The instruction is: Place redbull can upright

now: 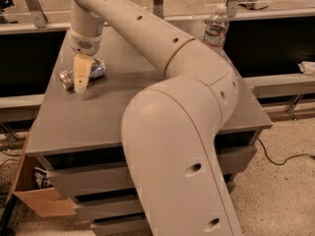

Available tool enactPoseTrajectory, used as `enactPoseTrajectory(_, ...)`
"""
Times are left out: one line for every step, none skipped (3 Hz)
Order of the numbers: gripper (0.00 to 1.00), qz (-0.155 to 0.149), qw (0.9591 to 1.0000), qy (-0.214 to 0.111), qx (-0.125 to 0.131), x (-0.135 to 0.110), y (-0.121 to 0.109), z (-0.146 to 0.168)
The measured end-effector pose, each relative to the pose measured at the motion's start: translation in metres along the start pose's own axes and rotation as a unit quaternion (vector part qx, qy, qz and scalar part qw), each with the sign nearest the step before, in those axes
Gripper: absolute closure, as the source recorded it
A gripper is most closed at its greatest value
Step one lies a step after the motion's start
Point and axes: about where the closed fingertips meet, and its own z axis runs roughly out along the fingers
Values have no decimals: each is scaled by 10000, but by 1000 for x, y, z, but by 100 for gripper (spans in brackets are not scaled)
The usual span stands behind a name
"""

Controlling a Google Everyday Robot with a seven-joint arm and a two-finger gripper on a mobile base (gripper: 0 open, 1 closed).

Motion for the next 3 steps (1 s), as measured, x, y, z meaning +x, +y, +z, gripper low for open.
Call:
enactPoseTrajectory(16, 53, 9997, 138, -172, 1, 5, 8)
enactPoseTrajectory(40, 93, 9995, 185, -248, -1, 7, 10)
enactPoseTrajectory(63, 82, 9998, 83, -165, -7, 6, -4)
